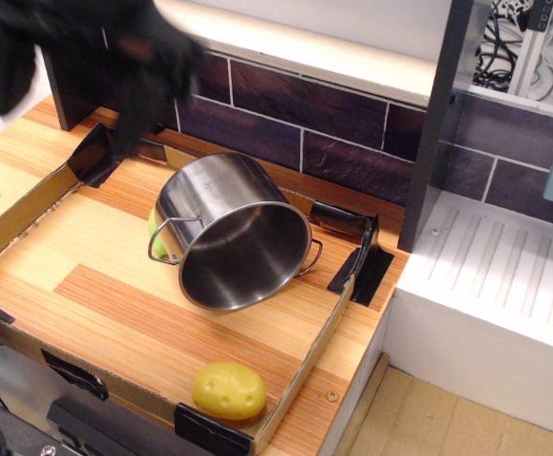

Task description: Topple metal pot

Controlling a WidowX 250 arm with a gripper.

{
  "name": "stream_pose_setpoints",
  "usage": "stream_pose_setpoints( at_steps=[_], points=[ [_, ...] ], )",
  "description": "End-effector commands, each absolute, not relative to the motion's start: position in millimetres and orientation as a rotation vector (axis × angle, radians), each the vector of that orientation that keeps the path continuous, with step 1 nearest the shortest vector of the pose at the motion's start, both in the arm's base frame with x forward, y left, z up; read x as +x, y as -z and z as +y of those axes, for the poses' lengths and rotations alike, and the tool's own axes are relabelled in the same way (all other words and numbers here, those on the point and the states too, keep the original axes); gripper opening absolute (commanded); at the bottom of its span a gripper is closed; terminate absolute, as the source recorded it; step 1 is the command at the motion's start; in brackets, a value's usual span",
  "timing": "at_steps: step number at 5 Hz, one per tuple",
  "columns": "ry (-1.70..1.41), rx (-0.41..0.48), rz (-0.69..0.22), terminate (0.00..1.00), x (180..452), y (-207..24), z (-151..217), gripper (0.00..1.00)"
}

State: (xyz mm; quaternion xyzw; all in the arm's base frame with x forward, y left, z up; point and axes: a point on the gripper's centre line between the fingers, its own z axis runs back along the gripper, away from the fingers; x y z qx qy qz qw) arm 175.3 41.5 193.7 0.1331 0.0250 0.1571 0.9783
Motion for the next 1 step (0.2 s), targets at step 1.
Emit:
stream_pose_setpoints(
  at_steps=[1],
  points=[
    [-0.334,0.074,0.013,1.00,174.2,-233.2,66.4,1.00]
  ],
)
